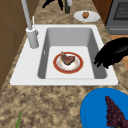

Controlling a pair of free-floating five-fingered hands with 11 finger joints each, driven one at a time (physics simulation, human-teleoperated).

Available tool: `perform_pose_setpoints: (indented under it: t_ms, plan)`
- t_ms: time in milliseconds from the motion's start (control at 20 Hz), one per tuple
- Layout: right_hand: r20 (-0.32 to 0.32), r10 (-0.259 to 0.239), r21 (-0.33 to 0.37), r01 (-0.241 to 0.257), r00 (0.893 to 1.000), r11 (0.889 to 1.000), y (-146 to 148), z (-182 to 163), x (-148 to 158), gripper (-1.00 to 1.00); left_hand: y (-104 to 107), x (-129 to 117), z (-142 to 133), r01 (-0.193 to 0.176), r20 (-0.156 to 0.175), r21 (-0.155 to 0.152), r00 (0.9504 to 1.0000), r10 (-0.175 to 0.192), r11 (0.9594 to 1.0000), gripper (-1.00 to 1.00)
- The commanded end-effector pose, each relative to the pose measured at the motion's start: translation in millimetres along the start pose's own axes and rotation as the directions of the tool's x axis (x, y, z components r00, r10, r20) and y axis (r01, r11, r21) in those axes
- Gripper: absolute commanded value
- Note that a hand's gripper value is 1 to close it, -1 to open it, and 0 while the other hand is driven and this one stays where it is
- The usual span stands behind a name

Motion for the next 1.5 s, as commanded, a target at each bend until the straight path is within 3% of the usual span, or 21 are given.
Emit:
perform_pose_setpoints:
  t_ms: [0,150,800,1450]
  plan:
    - [-0.001,-0.035,0.033,0.035,0.999,0.999,-13.3,6.9,-13.9,-1.0,0.0,0.0,0.0,0.0,0.0,0.0,1.0,0.0,1.0,0.0]
    - [-0.003,-0.056,0.064,0.056,0.998,0.996,-19.5,19.7,-29.0,-1.0,0.0,0.0,0.0,0.0,0.0,0.0,1.0,0.0,1.0,0.0]
    - [0.018,-0.082,0.071,0.081,0.996,0.994,-39.9,63.4,-91.9,-1.0,0.0,0.0,0.0,0.0,0.0,0.0,1.0,0.0,1.0,0.0]
    - [0.021,-0.106,0.219,0.099,0.994,0.971,-43.6,103.1,-141.3,-1.0,0.0,0.0,0.0,0.0,0.0,0.0,1.0,0.0,1.0,0.0]
